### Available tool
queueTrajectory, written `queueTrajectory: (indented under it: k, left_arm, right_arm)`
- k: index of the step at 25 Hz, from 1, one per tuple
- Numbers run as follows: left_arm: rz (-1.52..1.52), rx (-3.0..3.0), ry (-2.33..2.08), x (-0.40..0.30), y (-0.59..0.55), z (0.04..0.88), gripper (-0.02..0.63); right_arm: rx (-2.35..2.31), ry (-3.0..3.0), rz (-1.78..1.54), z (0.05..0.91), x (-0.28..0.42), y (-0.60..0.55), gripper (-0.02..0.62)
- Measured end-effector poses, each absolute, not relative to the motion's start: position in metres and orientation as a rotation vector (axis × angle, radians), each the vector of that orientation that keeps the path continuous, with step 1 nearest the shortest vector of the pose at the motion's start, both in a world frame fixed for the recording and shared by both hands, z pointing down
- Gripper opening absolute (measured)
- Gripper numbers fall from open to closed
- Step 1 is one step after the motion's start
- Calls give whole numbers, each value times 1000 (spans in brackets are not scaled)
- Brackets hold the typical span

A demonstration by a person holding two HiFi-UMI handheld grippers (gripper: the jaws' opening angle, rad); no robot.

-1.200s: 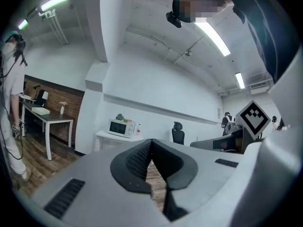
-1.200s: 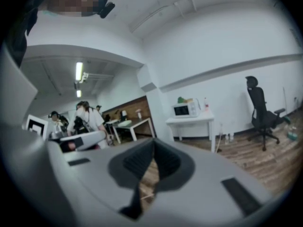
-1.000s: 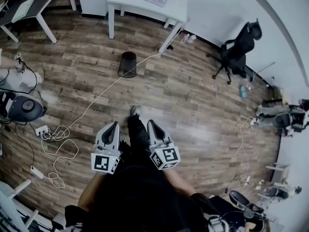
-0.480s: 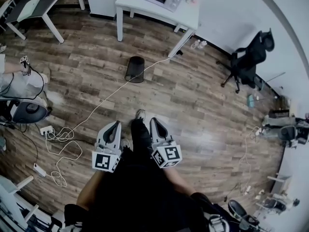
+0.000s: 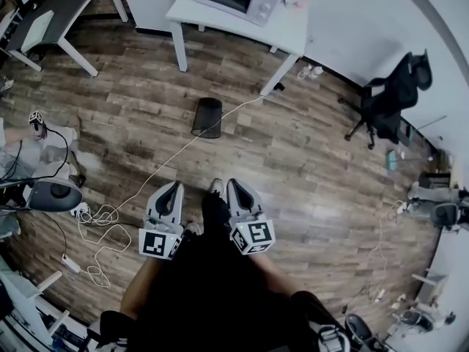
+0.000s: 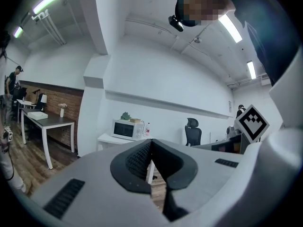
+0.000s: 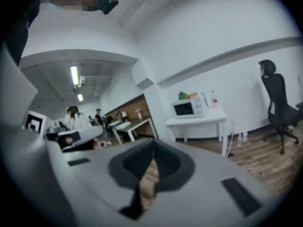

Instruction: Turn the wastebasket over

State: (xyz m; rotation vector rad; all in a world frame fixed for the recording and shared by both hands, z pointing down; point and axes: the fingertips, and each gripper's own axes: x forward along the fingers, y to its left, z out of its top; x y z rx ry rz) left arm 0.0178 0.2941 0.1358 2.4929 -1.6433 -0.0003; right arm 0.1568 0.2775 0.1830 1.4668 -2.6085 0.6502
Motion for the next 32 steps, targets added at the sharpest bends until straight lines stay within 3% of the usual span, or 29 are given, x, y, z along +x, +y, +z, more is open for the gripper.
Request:
queueTrajectory:
  k: [22, 32]
  left_arm:
    - [159, 2476, -1663, 57, 169, 178, 35]
    - [270, 2440, -1570, 28, 123, 236, 35]
  right_arm:
    - [1455, -2573, 683, 235, 202, 141, 32]
    - [1474, -2479, 744, 283, 187, 108, 34]
